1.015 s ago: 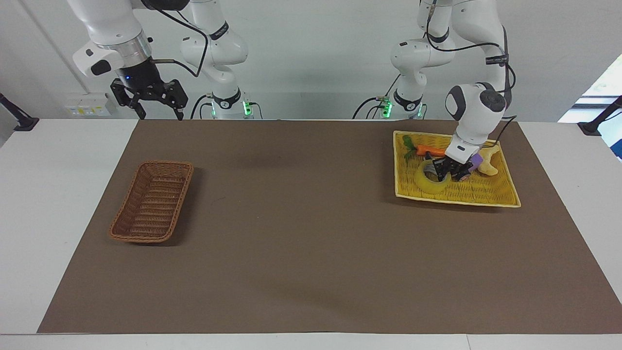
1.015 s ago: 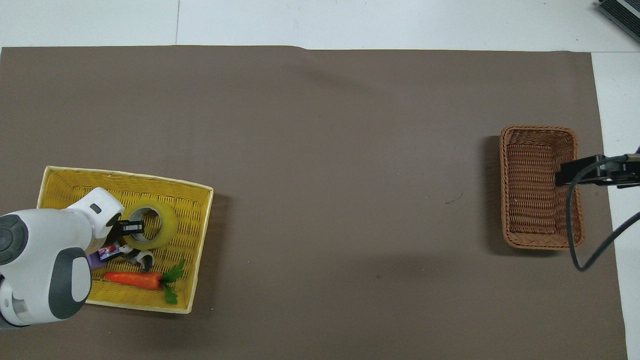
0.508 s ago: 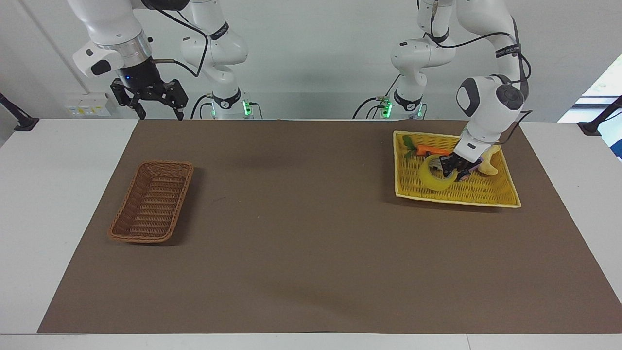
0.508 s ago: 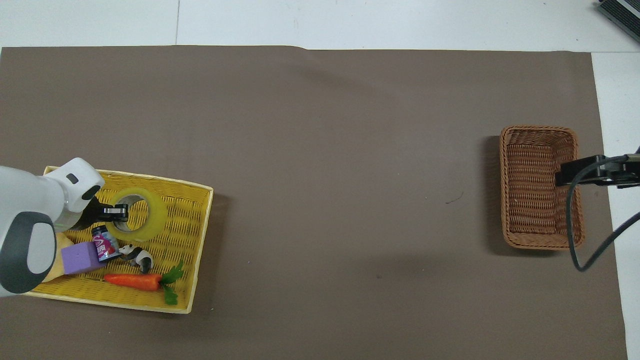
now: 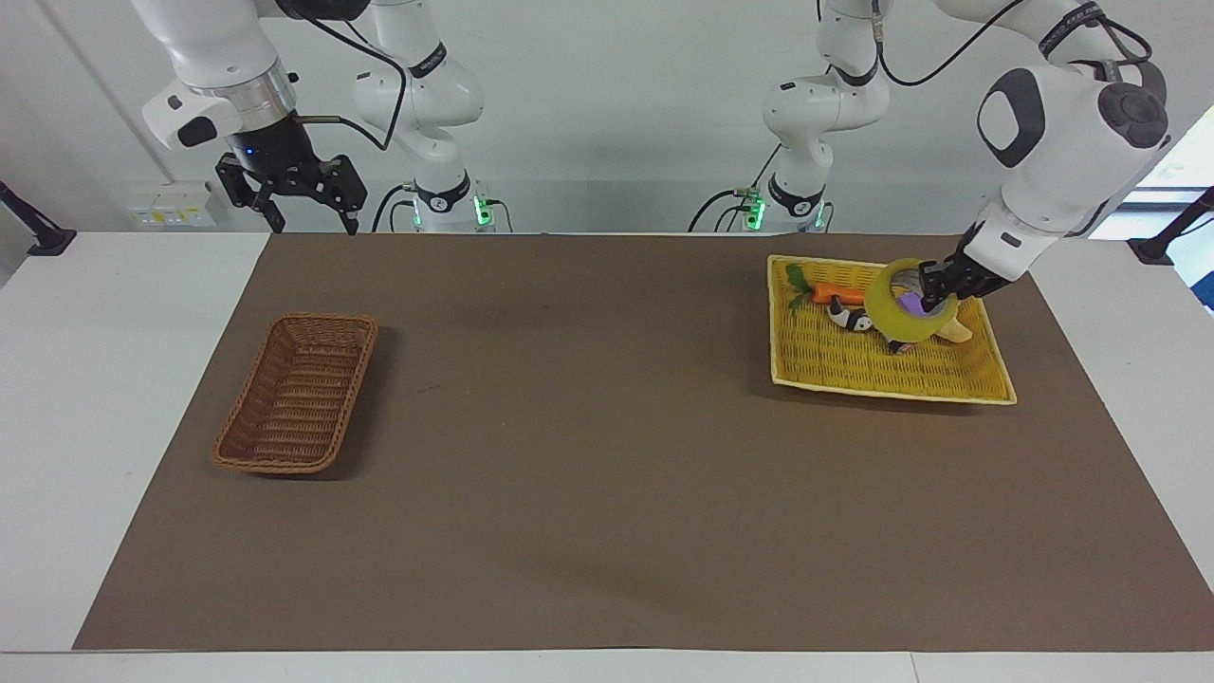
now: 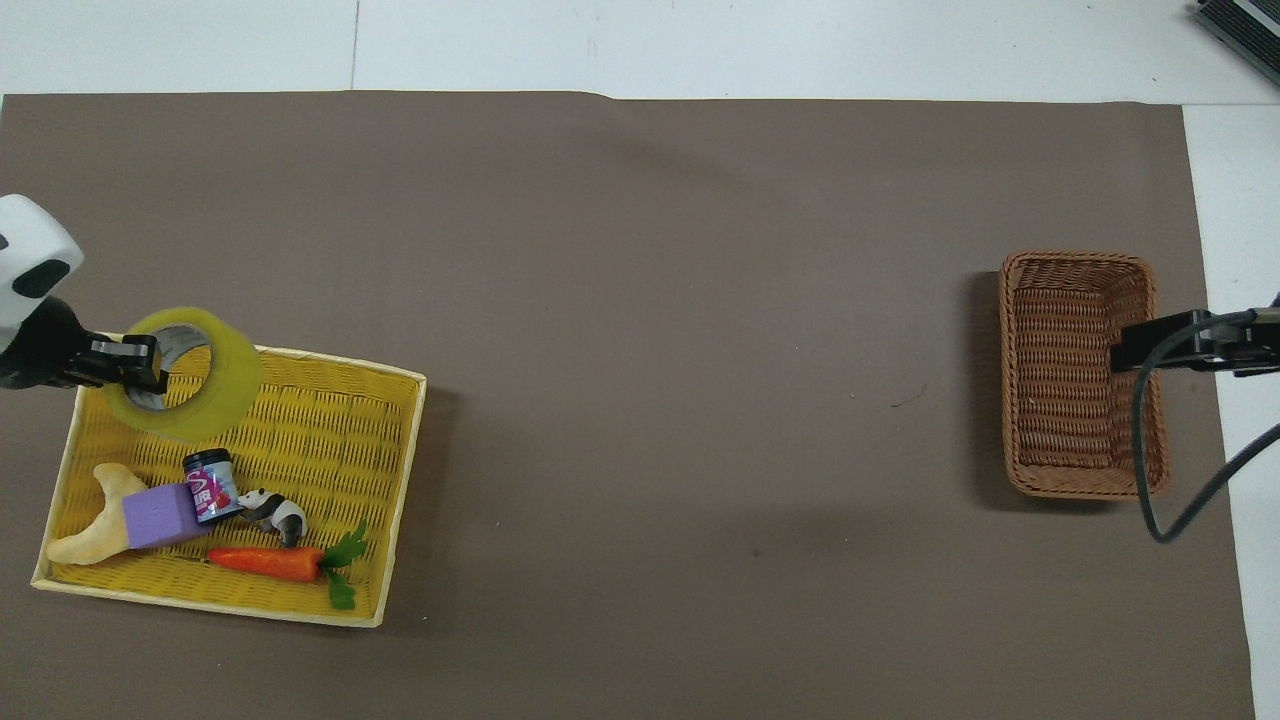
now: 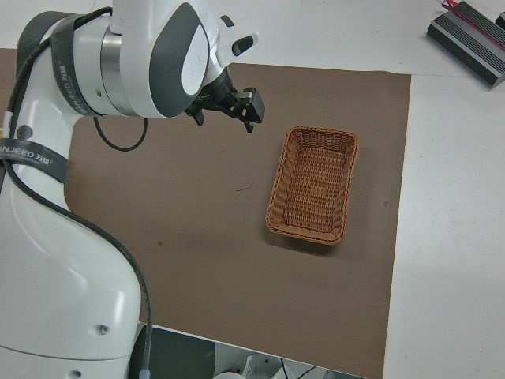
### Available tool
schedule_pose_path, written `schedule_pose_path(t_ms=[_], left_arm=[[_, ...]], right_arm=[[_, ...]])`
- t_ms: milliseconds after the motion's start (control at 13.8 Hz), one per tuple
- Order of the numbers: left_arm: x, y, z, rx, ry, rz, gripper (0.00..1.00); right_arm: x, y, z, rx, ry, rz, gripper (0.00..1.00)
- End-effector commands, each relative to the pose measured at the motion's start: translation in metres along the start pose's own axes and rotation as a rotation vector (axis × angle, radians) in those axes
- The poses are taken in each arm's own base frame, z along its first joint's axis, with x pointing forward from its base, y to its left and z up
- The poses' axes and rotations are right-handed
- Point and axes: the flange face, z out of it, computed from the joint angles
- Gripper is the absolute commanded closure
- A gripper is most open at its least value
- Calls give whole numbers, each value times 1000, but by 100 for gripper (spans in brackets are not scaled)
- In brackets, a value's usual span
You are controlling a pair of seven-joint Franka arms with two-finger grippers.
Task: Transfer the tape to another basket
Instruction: 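Grasp the yellow tape roll with the left gripper and lift it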
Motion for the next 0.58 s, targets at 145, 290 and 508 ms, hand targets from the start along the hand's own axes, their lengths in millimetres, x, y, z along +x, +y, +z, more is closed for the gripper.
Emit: schedule_pose_path(t_ms=[145, 290, 508], left_arm=[[11, 12, -38, 25, 2, 31, 100], [12, 36, -38, 27, 16, 22, 100], [9, 84, -37, 34, 32, 46, 100]], right_arm=[[1, 0, -2, -11, 74, -40, 0], [17, -9, 18, -15, 91, -219, 0], [20, -41, 44, 102, 81, -251, 0]])
